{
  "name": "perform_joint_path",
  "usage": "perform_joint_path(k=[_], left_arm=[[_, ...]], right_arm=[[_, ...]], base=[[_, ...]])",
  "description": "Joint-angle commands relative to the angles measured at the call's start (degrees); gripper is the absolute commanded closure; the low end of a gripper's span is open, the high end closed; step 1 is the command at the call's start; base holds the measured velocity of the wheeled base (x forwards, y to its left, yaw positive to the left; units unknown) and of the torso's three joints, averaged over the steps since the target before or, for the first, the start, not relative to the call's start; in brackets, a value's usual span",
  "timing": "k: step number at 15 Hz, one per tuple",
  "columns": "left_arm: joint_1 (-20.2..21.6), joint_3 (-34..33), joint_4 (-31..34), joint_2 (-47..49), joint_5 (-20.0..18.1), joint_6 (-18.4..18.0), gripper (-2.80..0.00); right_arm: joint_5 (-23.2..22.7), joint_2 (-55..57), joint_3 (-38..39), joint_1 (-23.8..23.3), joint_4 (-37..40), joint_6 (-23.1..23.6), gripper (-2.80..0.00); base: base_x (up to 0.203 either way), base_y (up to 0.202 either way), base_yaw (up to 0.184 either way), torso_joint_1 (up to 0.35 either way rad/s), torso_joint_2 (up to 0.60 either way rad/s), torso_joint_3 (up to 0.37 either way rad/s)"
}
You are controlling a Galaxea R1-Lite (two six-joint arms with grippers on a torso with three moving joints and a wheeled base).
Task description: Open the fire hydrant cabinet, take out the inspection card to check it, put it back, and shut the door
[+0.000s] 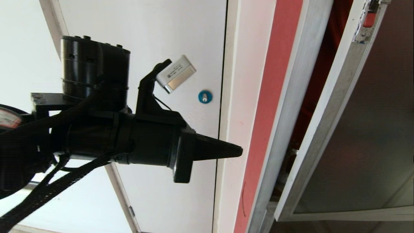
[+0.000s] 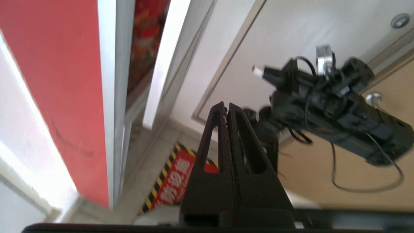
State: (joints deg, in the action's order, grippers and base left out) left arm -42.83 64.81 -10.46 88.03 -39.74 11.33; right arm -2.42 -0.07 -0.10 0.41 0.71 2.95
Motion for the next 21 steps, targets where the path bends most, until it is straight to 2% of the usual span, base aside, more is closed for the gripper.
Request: perform_joint_path(k=[1, 12, 19, 21], left_arm=[[-1.79, 0.29, -2.60, 3.36, 0.50, 0.37, 0.00], [-7.02, 8.05, -2.92, 11.65, 1.13, 0.36, 0.00], [-7.18, 16.53, -2.90, 19.33, 1.68, 0.33, 0.00], [-7.18, 19.81, -2.90, 22.51, 3.68, 0.16, 0.00]], right_arm=[[-0.04, -0.01, 0.01, 0.02, 0.00, 0.04, 0.00], [-0.04, -0.01, 0.01, 0.02, 0.00, 0.04, 0.00], [-0.04, -0.01, 0.01, 0.02, 0.00, 0.04, 0.00], [-0.04, -0.01, 0.01, 0.02, 0.00, 0.04, 0.00]], base=[[0.000, 0.000, 0.000, 0.000, 0.00, 0.000], [0.000, 0.000, 0.000, 0.000, 0.00, 0.000], [0.000, 0.000, 0.000, 0.000, 0.00, 0.000], [0.000, 0.000, 0.000, 0.000, 0.00, 0.000]])
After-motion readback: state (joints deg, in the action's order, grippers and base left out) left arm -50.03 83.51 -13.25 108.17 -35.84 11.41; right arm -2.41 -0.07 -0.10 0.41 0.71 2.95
